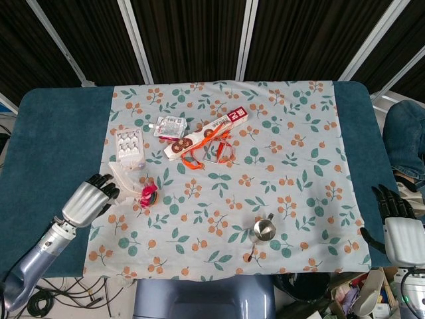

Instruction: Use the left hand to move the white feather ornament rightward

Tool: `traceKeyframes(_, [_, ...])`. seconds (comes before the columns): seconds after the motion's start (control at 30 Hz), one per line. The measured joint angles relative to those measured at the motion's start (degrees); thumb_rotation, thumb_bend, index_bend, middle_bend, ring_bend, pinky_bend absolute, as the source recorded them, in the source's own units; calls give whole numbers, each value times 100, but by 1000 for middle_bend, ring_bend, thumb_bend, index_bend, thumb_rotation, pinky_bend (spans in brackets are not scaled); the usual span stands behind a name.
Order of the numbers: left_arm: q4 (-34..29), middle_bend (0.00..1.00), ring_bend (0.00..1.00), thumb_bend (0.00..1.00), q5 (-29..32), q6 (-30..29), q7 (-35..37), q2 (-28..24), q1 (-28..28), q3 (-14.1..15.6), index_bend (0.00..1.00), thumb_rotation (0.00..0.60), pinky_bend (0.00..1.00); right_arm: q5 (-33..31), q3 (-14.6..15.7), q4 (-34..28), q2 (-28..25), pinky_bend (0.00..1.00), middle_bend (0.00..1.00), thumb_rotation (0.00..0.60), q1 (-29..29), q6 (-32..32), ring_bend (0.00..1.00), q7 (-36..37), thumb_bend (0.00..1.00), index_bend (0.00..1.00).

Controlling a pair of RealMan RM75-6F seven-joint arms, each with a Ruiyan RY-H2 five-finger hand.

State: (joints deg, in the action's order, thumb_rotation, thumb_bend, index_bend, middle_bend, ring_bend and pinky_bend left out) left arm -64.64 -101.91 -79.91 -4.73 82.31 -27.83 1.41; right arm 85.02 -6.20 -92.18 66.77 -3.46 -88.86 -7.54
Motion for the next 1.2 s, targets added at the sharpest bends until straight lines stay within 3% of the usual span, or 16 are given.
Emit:
traceKeyframes(0.43, [-1457,546,279,447,-64,994,-1308,-587,-699,-238,586,600,391,6,6,3,8,159,64,600,-6,10,104,-9,134,88])
traceKeyframes(0.73, [-2198,544,279,445,2,1525,-2062,-711,-961,-300,576,600,396,13,10,5,2,159,64,600,-9,17,104,9,135,88])
traceKeyframes(1.1, [-2538,449,270,248,160,1790,-2637,-646,-1076,-360,375,600,391,9,11,6,-3,159,64,600,-9,19,104,7,135,88])
traceKeyframes(1.2, [-2605,402,257,241,240,1796,-2709,-626,-1059,-382,321,600,384,6,8,3,-4,159,64,600,-12,21,104,2,135,88])
